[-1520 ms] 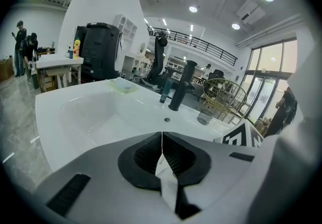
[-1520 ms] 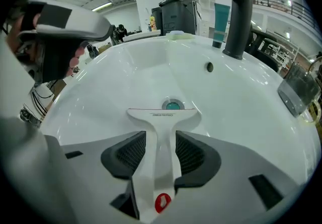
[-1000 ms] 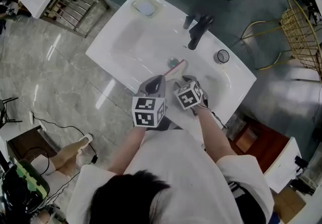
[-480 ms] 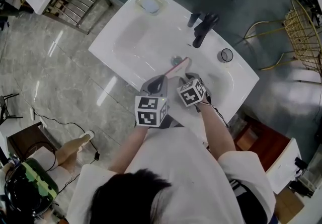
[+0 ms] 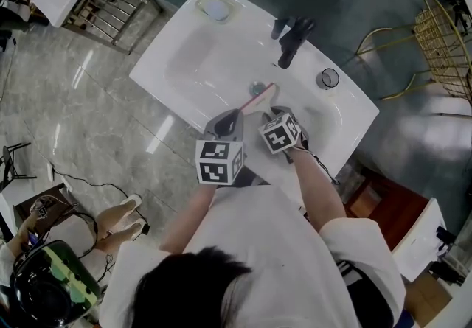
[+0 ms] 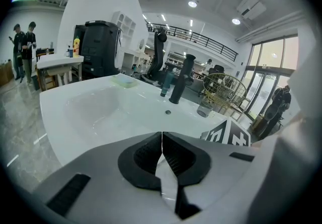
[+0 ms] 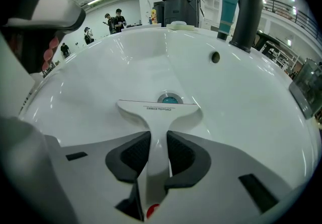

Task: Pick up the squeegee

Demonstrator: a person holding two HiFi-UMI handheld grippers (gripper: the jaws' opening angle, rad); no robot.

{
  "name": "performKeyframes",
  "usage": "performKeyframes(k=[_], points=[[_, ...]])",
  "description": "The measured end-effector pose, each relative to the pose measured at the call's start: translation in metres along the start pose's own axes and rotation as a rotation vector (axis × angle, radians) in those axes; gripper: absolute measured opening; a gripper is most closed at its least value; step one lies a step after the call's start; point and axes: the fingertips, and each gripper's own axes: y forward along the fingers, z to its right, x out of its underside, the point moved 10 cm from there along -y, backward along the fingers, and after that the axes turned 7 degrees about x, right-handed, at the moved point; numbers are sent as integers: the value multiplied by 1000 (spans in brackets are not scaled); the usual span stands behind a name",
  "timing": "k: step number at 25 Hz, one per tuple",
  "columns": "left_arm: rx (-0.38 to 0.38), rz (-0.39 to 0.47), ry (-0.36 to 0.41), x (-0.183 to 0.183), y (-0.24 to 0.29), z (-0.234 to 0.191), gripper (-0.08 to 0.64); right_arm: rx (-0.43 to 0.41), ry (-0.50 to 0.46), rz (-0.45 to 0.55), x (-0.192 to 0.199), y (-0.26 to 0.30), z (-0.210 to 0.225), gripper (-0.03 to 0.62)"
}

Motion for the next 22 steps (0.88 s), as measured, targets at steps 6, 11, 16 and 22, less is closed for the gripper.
performKeyframes(k=[6, 11, 16, 22], points=[[-3, 4, -5, 1, -3, 1, 28, 8, 43, 20, -1, -6, 0, 103], [-13, 14, -7, 3, -6, 1, 28, 13, 50, 63, -1, -16, -1, 103], [-26, 31, -13, 3, -12, 3, 28, 27, 51, 126, -6, -33, -3, 103], [-35, 67, -19, 0, -21, 7, 28, 51, 66, 203, -11, -59, -4, 103]])
